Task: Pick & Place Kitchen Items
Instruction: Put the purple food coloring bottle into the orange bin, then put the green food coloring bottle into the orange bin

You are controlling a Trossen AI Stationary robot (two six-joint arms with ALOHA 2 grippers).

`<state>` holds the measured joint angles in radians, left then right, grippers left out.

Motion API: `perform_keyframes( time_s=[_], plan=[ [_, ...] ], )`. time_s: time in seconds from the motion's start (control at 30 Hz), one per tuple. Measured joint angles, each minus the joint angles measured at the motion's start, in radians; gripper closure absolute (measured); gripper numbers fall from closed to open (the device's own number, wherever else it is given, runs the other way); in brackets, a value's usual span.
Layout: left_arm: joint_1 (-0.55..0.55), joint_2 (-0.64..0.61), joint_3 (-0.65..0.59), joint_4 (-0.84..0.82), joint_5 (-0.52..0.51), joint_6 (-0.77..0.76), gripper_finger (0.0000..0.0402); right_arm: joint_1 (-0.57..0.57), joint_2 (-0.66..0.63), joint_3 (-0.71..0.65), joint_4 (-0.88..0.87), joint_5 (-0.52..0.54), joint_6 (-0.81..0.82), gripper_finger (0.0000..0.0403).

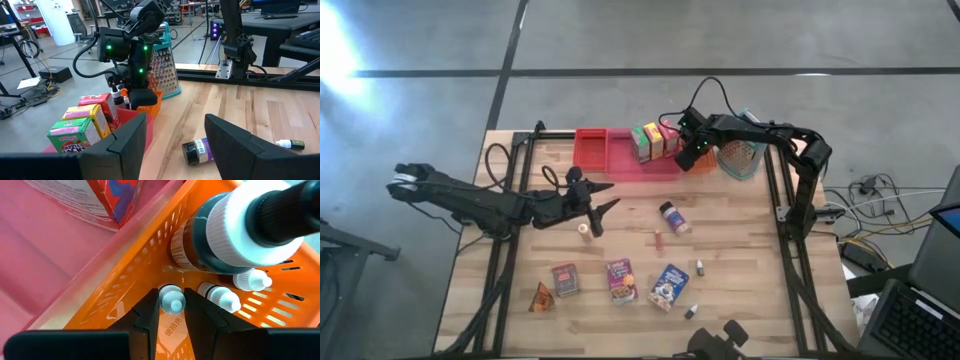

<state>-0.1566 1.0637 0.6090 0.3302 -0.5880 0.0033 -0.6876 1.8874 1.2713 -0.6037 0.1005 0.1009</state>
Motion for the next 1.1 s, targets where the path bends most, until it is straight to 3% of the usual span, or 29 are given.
perform_keyframes(
  time_s=[0.67, 1.1],
  plan=[
    [0.000, 0.000, 0.000, -0.001, 0.001, 0.000, 0.0195, 0.000, -0.001, 0.019, -0.012, 0.000, -0.013, 0.0251],
    [0.000, 0.000, 0.000, -0.002, 0.000, 0.054, 0.0195, 0.029, -0.021, 0.170, -0.277, 0.011, -0.045, 0.0221]
  ],
)
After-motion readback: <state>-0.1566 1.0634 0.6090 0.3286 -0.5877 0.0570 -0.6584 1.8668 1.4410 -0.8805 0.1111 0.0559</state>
